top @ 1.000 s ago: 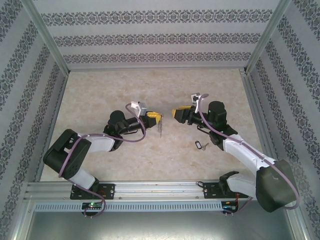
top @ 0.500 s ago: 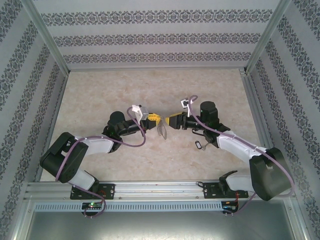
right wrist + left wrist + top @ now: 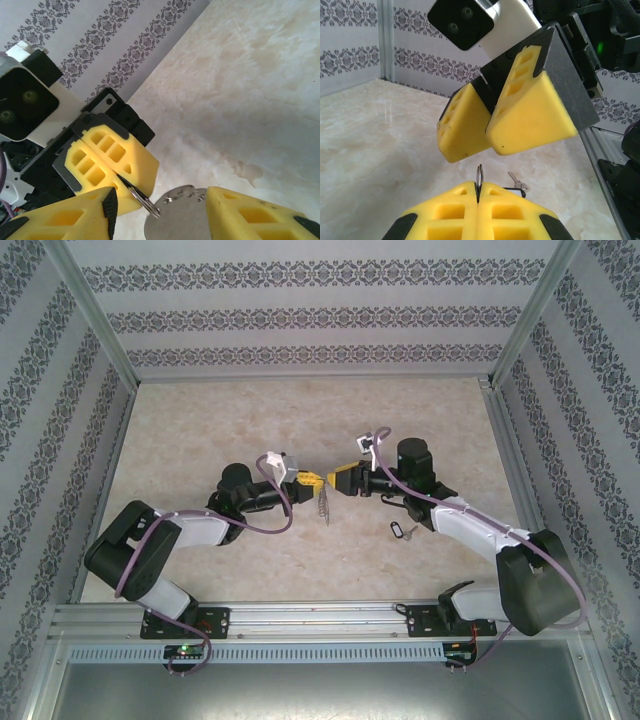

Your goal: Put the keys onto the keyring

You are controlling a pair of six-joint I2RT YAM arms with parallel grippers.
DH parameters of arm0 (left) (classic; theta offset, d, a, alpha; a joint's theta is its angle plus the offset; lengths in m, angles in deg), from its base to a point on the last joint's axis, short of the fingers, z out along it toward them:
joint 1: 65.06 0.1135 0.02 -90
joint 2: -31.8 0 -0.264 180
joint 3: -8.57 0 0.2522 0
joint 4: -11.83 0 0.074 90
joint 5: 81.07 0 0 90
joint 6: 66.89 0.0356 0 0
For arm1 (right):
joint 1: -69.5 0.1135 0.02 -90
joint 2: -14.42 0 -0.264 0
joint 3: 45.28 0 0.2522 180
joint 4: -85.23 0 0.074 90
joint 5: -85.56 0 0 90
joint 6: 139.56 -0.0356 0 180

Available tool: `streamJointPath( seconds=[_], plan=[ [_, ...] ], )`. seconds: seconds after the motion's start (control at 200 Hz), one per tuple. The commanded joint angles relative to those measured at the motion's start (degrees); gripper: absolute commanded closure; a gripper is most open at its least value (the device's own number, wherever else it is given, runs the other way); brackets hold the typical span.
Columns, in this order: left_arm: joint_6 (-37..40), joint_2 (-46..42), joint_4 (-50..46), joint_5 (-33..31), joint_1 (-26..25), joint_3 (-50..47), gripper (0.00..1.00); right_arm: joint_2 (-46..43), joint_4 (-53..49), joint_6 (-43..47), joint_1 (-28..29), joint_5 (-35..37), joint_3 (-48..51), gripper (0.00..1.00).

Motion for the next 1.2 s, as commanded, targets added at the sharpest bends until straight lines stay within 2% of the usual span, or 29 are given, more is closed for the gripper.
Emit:
streamJointPath(
  seconds=[0.0, 0.375, 0.51, 0.769, 0.859, 0.949, 1.104, 1.194],
  plan=[
    [-3.1, 1.1, 6.8, 2.3, -0.6, 1.1, 1.0, 0.3, 0.7, 1.6, 1.0, -2.5, -1.3, 0.51],
    [-4.7, 1.3, 8.0, 2.4, -0.5, 1.1, 1.0, -0.4, 0.1, 2.5, 1.7, -3.0, 0.0, 0.59],
    [-4.9, 1.3, 7.8, 2.3, -0.6, 1.2, 1.0, -0.3, 0.3, 2.6, 1.9, -3.0, -0.2, 0.7],
    [-5.5, 0.9, 7.0, 2.1, -0.6, 1.2, 1.0, -0.4, 0.1, 3.1, 2.0, -2.5, 0.0, 0.99],
    [-6.1, 0.3, 6.7, -0.1, -0.6, 1.0, 1.0, -0.5, 0.2, 3.3, 1.9, -1.9, 0.1, 1.0],
    [-6.8, -1.0, 6.6, -3.2, -0.6, 0.2, 0.78, -1.0, 0.5, 3.5, 1.8, -0.6, 0.3, 1.0],
    [-9.9, -4.6, 5.0, -10.2, -0.3, -1.6, 0.58, -2.4, 1.4, 3.8, 1.2, 0.8, 0.8, 1.0],
    [-11.6, -7.4, -1.6, -11.5, 0.0, -0.1, 0.55, -3.4, 2.3, 4.2, 0.8, 1.6, 1.1, 1.0]
  ],
)
